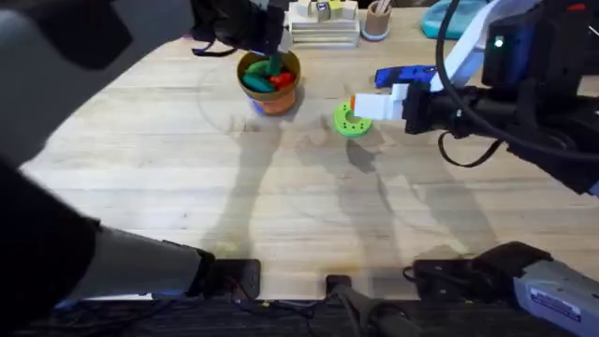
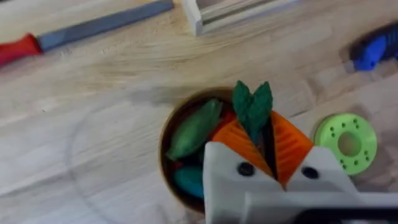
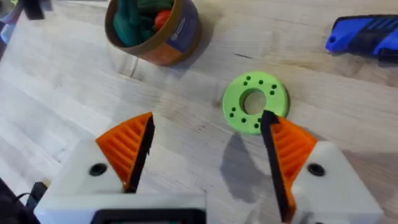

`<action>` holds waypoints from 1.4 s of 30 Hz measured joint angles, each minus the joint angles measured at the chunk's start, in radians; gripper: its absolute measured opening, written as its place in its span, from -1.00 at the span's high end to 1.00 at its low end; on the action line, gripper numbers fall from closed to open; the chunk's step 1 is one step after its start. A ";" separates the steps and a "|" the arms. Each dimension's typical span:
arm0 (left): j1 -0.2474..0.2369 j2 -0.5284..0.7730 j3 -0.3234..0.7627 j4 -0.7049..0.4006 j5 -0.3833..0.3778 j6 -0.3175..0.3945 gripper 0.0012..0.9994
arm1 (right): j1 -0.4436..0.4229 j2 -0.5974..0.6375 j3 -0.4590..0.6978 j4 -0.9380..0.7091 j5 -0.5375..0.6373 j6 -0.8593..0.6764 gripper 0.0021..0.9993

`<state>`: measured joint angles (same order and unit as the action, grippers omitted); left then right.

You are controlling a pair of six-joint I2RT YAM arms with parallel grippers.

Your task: Pick up the gripper from the table and insert it into the empty holder that is missing its gripper. Then pick up a screw, insert it into the mounting hole, and use the screwdriver to tighten it. Finally, clean up the table by picking up the vegetable and placing it into the bucket.

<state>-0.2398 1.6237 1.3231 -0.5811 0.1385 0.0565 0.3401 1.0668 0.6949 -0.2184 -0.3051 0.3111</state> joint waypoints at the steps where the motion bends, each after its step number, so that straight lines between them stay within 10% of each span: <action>1: 0.000 0.013 0.000 0.010 0.000 -0.035 0.94 | 0.000 0.000 0.000 0.000 0.000 0.000 -0.99; 9: 0.000 0.023 0.000 0.040 0.000 -0.197 0.82 | 0.000 0.000 0.000 0.000 0.000 0.000 -0.99; 14: 0.000 0.023 0.000 0.027 0.000 -0.225 -0.71 | 0.000 0.000 0.000 0.000 0.000 0.000 -0.99; 16: 0.000 0.023 0.000 0.024 0.000 -0.234 -0.97 | 0.000 0.000 0.000 -0.001 0.000 0.000 -0.99; 28: 0.000 -0.095 0.000 0.029 -0.007 -0.103 -0.99 | -0.039 0.000 0.034 -0.202 -0.057 0.000 -0.98; 42: 0.000 -0.475 0.021 -0.366 -0.009 0.238 -0.99 | -0.077 -0.039 0.541 -0.848 -0.070 -0.191 -0.99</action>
<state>-0.2398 1.1482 1.3437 -0.9473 0.1295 0.2948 0.2630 1.0275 1.2362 -1.0668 -0.3752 0.1203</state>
